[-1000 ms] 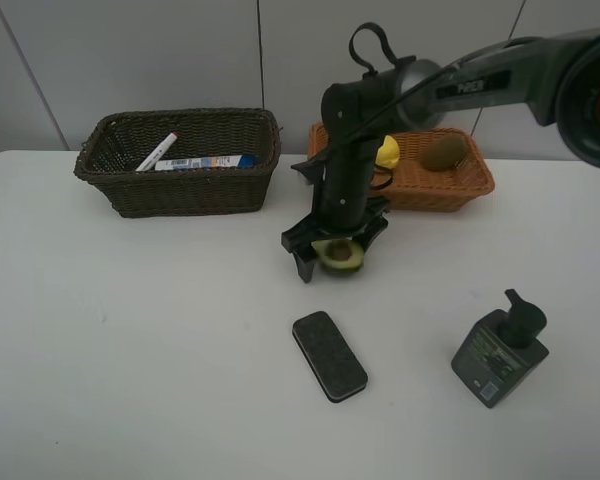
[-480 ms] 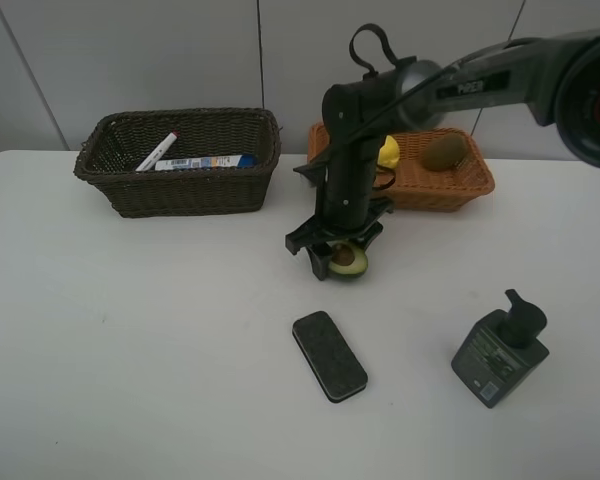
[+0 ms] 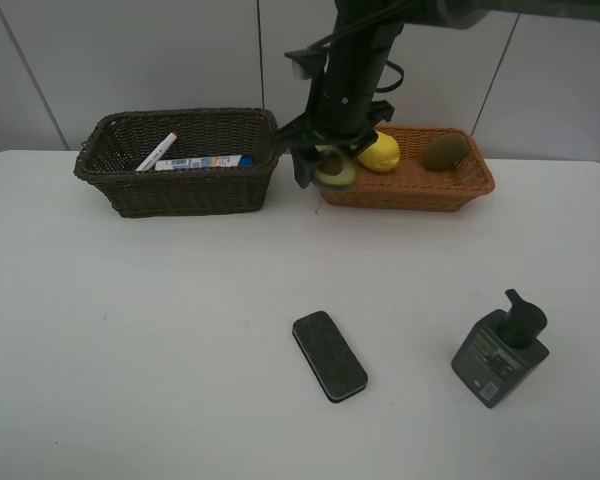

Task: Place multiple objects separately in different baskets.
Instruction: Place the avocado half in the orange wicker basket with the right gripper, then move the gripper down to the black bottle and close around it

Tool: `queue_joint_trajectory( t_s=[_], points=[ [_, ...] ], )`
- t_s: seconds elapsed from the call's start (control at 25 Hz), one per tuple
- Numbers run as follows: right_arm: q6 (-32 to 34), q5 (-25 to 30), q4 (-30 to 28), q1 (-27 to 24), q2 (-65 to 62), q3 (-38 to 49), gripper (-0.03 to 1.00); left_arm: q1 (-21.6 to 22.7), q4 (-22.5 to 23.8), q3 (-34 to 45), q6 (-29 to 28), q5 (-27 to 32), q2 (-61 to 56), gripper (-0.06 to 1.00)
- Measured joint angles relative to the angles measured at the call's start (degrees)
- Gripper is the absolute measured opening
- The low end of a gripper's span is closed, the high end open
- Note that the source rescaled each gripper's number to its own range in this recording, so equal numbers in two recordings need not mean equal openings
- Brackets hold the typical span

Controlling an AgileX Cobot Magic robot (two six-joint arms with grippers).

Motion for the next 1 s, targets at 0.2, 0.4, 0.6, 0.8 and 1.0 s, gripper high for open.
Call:
queue_joint_trajectory(
  t_s=[0.2, 0.4, 0.6, 0.8, 1.0],
  points=[
    [-1.06, -8.09, -4.82, -5.58, 1.16, -3.57, 0.38, 0.00, 0.00, 0.00, 0.00, 0.00, 0.00, 1.00],
    [-1.20, -14.21, -4.97, -14.14, 4.68, -3.65, 0.38, 0.00, 0.00, 0.00, 0.00, 0.00, 0.00, 1.00],
    [-0.92, -15.61, -2.48, -19.52, 6.04, -3.65, 0.59, 0.00, 0.00, 0.00, 0.00, 0.00, 0.00, 1.00],
    [1.13, -12.20, -1.67, -21.58, 6.04, -3.65, 0.96, 0.00, 0.00, 0.00, 0.00, 0.00, 0.00, 1.00],
    [1.35, -3.33, -1.28, -21.73, 4.63, -3.65, 0.98, 0.00, 0.00, 0.00, 0.00, 0.00, 0.00, 1.00]
  ],
)
